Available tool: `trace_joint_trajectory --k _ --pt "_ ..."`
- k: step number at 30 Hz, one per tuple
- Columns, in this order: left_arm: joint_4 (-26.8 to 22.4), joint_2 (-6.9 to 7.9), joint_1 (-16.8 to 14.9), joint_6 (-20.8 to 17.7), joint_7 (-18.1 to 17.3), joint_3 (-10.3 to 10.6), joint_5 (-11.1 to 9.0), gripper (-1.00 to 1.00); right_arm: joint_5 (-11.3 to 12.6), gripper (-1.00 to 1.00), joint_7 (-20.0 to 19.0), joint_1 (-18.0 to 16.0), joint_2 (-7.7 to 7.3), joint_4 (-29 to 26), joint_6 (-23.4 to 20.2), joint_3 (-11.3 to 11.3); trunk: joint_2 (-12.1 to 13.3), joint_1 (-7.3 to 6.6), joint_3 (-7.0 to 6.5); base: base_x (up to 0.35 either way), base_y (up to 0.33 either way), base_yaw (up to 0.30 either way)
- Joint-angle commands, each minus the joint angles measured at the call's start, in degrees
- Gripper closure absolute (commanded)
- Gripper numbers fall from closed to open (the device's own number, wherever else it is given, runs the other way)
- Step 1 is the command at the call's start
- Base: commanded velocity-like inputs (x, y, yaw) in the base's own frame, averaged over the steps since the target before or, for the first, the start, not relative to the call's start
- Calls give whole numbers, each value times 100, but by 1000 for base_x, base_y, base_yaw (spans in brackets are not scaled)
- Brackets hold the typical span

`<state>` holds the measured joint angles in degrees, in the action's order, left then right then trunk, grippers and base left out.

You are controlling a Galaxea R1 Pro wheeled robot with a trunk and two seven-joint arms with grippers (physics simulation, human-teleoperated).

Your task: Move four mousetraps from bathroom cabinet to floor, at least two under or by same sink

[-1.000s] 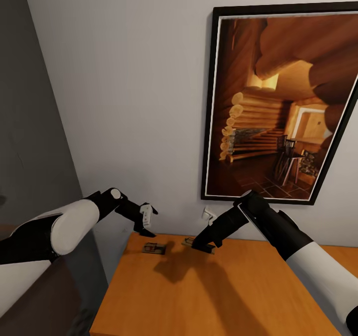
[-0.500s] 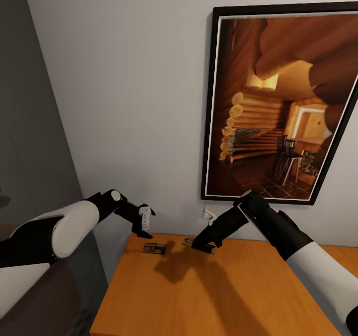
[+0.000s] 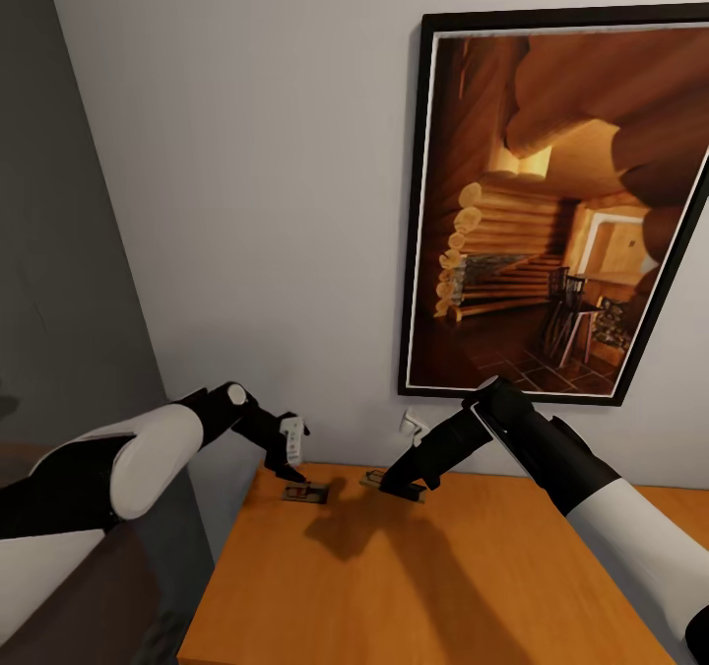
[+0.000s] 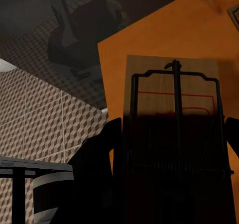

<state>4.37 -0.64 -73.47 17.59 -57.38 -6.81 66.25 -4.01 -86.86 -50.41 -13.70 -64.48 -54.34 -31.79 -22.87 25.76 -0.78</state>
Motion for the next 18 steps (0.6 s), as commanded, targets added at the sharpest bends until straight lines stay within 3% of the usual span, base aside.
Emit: trace_joint_trajectory --k 1,11,18 --pt "11 -1 11 31 56 -48 61 -100 -39 100 -59 -3 -1 -4 -77 -3 -5 3 3 0 0 0" --pt "11 30 198 -14 1046 -38 94 -100 -38 100 -59 -3 -1 -2 -77 -3 -5 3 3 0 0 0" --pt "11 -7 224 -38 1176 -38 476 -100 -39 100 -59 -3 -1 -3 -77 -3 -5 3 3 0 0 0"
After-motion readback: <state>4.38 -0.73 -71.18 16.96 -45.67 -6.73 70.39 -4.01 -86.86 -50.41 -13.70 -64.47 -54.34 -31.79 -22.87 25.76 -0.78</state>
